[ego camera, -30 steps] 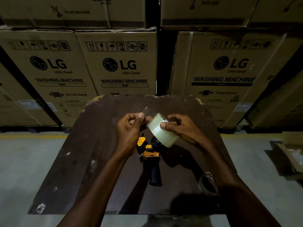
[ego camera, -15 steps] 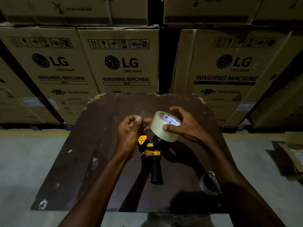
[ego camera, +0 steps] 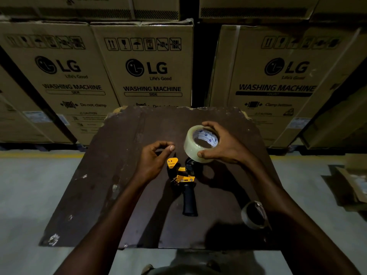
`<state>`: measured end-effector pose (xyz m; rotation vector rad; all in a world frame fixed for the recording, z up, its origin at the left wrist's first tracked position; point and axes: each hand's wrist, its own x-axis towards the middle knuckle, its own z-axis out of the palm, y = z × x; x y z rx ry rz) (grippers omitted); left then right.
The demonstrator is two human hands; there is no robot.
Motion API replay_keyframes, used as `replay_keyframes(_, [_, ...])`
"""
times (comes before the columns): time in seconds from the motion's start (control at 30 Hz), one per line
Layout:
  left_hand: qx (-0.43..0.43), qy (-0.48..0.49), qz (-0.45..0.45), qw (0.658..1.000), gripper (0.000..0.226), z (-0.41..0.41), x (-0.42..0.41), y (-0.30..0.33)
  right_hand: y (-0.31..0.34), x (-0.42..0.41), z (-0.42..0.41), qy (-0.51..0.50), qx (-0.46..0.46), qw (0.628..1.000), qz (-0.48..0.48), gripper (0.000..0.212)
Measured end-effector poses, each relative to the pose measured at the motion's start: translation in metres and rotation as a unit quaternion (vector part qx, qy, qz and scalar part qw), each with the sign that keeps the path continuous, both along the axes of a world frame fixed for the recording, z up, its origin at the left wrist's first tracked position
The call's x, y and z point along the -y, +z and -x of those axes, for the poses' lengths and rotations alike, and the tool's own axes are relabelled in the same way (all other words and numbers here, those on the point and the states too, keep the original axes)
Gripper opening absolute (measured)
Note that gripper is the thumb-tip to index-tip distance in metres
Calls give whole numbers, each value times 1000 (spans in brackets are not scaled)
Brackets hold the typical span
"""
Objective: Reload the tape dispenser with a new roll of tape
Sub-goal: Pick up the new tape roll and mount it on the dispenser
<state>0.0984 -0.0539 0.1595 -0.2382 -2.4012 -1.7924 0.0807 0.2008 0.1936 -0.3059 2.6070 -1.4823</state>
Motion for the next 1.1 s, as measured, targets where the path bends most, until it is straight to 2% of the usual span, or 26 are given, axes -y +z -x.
replay_keyframes(0.07, [3,-2,25,1000,14,3,2,-12,-7,0,6,3,-5,1000,-30,93])
replay_keyframes(0.33, [67,6,58,996,22,6,-5,-61,-45,2,21,16,20,993,-114,98])
replay_keyframes(0.43, [100,3,73,992,20,9,-5,-73,-60,5,27,22,29,991,-126,96])
replay_keyframes(0.6, [107,-9,143,984,17,12,-1,-92,-83,7,34,39,51,987,-149,101])
replay_keyframes(0.7, [109,9,142,984,17,13,6,-106,-89,4,36,50,48,983,-168,107])
replay_keyframes(0.77, [118,2,131,984,14,15,10,-114,-94,2,38,52,49,982,-172,104])
replay_keyframes(0.93, [130,-1,160,978,28,19,6,-115,-103,5,48,43,54,980,-186,104])
replay_keyframes(1.1, [157,23,167,973,28,20,6,-126,-113,9,53,38,72,981,-175,107])
